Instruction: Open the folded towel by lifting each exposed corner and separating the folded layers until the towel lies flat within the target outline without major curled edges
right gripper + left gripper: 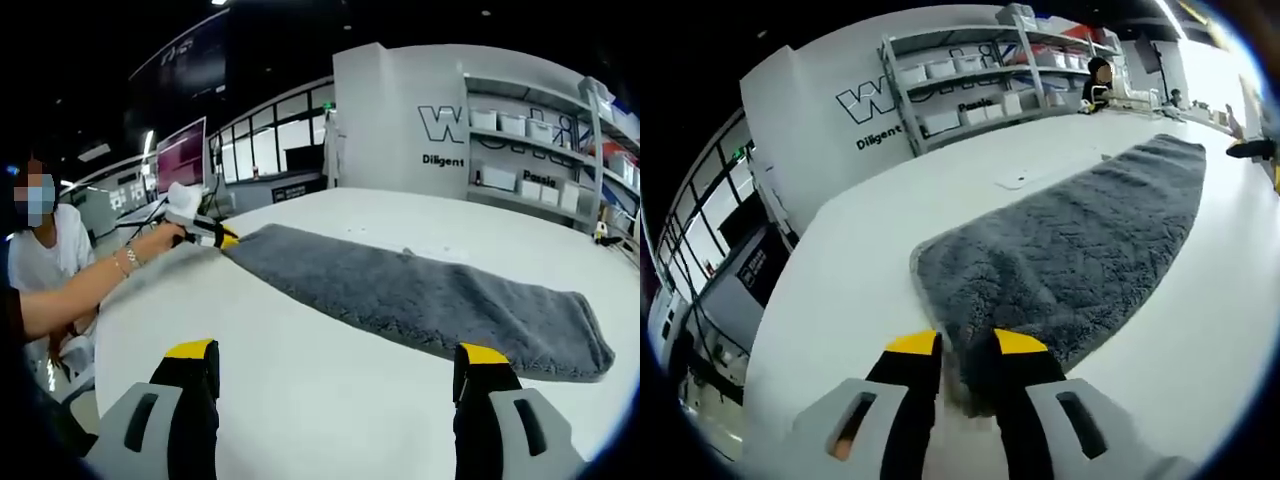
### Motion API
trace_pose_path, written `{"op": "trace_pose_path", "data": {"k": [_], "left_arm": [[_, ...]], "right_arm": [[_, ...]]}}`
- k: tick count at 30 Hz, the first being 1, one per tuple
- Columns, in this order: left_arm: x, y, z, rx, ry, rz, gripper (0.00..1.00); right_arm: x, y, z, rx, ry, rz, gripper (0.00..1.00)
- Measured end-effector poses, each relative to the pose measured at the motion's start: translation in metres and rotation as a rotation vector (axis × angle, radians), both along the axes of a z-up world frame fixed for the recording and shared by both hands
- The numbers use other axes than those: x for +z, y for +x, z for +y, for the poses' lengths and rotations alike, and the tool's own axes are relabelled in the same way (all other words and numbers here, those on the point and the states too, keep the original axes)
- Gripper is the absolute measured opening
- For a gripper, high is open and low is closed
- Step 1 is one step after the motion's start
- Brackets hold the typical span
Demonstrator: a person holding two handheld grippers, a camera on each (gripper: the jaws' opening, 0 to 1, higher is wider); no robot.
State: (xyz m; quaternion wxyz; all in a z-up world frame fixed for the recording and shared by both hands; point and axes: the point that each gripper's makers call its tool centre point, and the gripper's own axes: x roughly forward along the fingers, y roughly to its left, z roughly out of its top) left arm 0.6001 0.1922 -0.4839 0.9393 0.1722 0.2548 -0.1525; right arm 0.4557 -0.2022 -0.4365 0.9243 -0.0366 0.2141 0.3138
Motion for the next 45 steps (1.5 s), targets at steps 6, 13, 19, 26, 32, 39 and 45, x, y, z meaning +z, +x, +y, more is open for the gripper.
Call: {"op": "trace_pose_path", "data": {"k": [6, 13, 19, 26, 32, 39, 45], "left_arm": [[0.013, -0.012, -0.013, -0.043, -0.175, -0.005, 0.62], [0.010, -0.039, -0.032, -0.129, -0.129, 0.011, 0.93], [0.022, -0.050, -0.033, -0.102, -0.160, -0.050, 0.99], [0.039, -0.075, -0.053, -0.176, -0.262, -0.094, 0.99], [0.043, -0.104, -0.078, -0.271, -0.308, -0.090, 0.99], [0.034, -0.123, -0.091, -0.323, -0.288, -0.068, 0.99], [0.036, -0.132, -0.092, -0.343, -0.390, -0.054, 0.99]], "right_arm": [[0.000, 0.000, 0.000, 0.000, -0.002, 0.000, 1.00], [-0.002, 0.001, -0.001, -0.002, -0.006, 0.006, 1.00], [-0.003, 0.001, -0.001, -0.006, -0.009, 0.009, 1.00], [-0.005, 0.000, -0.001, -0.007, -0.018, 0.011, 1.00], [-0.010, -0.001, 0.001, -0.005, -0.018, 0.023, 1.00], [-0.012, 0.002, 0.001, -0.003, -0.033, 0.021, 1.00], [-0.015, 0.000, 0.004, 0.011, -0.047, 0.023, 1.00]]}}
